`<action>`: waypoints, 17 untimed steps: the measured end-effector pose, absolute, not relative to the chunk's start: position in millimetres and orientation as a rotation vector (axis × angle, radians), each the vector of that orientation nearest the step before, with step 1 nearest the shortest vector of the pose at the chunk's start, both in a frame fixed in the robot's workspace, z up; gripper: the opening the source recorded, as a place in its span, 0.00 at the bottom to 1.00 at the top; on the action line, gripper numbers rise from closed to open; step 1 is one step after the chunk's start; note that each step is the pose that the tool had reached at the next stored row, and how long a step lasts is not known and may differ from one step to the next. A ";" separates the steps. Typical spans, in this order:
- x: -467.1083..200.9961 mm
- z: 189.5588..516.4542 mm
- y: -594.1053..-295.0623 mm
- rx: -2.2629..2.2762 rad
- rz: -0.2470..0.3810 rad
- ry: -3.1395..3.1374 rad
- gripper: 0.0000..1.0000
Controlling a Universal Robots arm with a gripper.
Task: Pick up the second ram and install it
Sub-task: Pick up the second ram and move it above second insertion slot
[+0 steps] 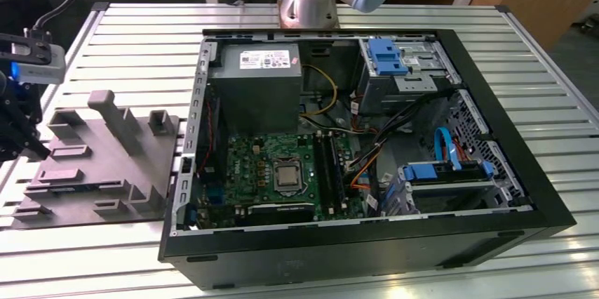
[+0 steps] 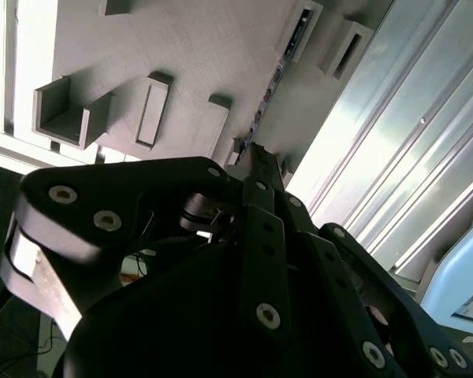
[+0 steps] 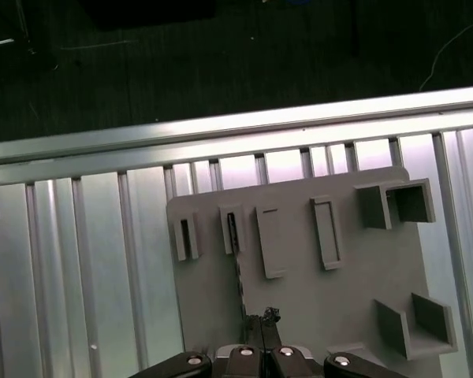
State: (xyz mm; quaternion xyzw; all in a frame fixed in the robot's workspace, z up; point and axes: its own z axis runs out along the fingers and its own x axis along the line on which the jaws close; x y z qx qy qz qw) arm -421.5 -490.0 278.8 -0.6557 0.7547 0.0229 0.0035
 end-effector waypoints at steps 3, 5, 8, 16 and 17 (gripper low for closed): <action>-422.6 274.9 -490.1 -2.061 0.072 2.361 0.10; -422.9 272.0 -490.1 -2.066 0.072 2.356 0.10; -423.1 267.8 -490.3 -2.078 0.072 2.346 0.10; -423.5 258.4 -491.4 -2.124 0.072 2.306 0.10; -423.7 257.6 -491.5 -2.130 0.072 2.301 0.10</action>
